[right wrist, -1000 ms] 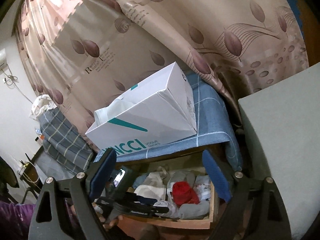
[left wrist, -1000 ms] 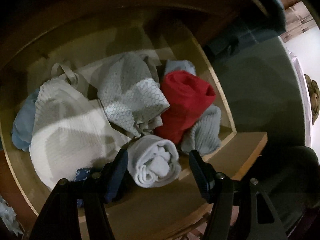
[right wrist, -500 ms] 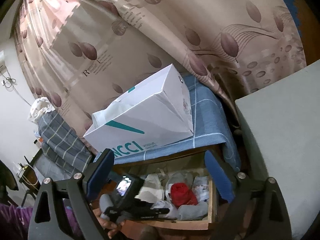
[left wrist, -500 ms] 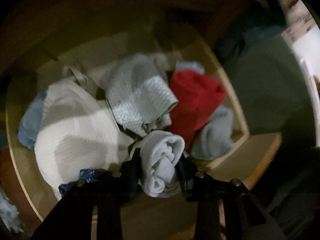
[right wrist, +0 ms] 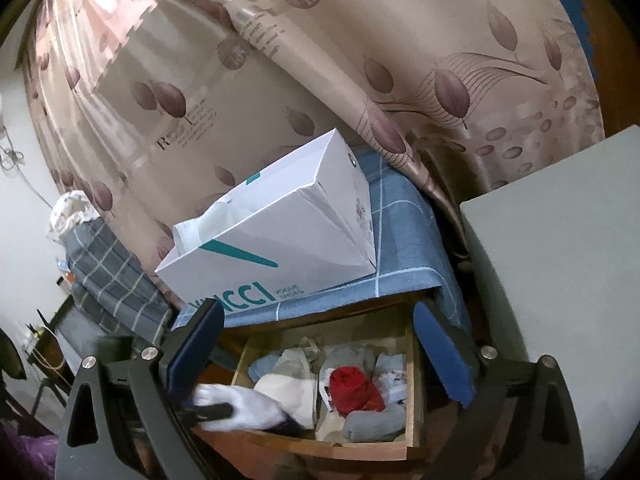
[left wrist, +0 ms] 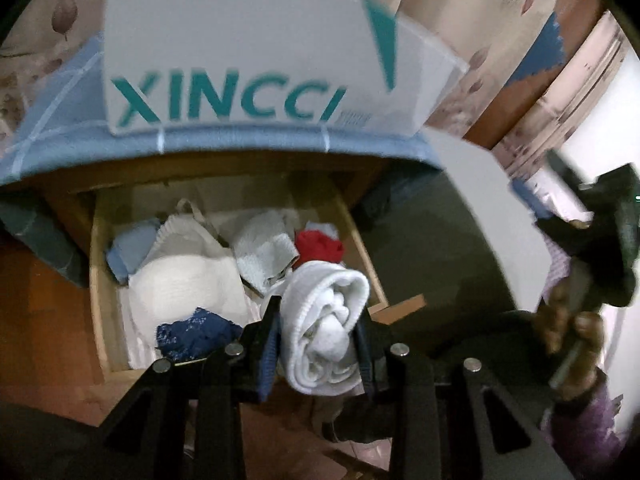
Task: Take underwear out of drawer
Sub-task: 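Grasp the rolled white sock with the left tool and lift it, then carry the rolled white sock into the shoe box and release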
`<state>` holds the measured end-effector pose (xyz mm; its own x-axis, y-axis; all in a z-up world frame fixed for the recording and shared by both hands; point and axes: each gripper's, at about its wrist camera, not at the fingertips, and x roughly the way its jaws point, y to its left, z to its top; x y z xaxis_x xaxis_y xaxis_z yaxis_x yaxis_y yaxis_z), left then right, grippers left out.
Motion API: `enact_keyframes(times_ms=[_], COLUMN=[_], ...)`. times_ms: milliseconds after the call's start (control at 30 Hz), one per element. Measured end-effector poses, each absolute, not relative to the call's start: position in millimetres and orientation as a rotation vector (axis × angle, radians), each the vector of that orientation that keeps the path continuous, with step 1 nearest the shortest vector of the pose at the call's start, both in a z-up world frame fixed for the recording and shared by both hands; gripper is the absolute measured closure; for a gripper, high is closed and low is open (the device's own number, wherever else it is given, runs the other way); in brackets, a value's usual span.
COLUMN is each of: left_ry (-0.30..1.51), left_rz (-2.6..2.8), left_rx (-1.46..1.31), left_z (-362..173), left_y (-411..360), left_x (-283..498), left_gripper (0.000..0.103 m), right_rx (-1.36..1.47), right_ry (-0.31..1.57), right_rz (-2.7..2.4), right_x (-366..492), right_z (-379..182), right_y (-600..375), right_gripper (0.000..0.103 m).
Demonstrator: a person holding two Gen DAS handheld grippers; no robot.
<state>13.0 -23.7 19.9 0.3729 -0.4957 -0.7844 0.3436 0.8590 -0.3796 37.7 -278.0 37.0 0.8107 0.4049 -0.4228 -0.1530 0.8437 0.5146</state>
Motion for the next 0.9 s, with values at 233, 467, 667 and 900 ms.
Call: enact_keyframes(times_ms=[233,467,667,900], left_ry=[0.950,0.838,0.736,0.670], left_rz=[-0.595,-0.623,-0.604,-0.544], left_rx=[-0.168,-0.183,-0.177,-0.103], left_z=[92,166,221,249], left_y=[-4,7,13,-1], left_x=[-17,-17,10,70], left_gripper=[0.070,0.070,0.070,0.069], right_rx=[0.469,0.450,0.451,0.452], right_ry=[0.556,0.567,0.567,0.567], right_rz=[0.307,0.308,0.309,0.313], right_x=[37,37,38,38], right_z=[37,37,37,37], right_y=[-276,-272,-272,-272], right_gripper=[0.008,0.008,0.007,0.007])
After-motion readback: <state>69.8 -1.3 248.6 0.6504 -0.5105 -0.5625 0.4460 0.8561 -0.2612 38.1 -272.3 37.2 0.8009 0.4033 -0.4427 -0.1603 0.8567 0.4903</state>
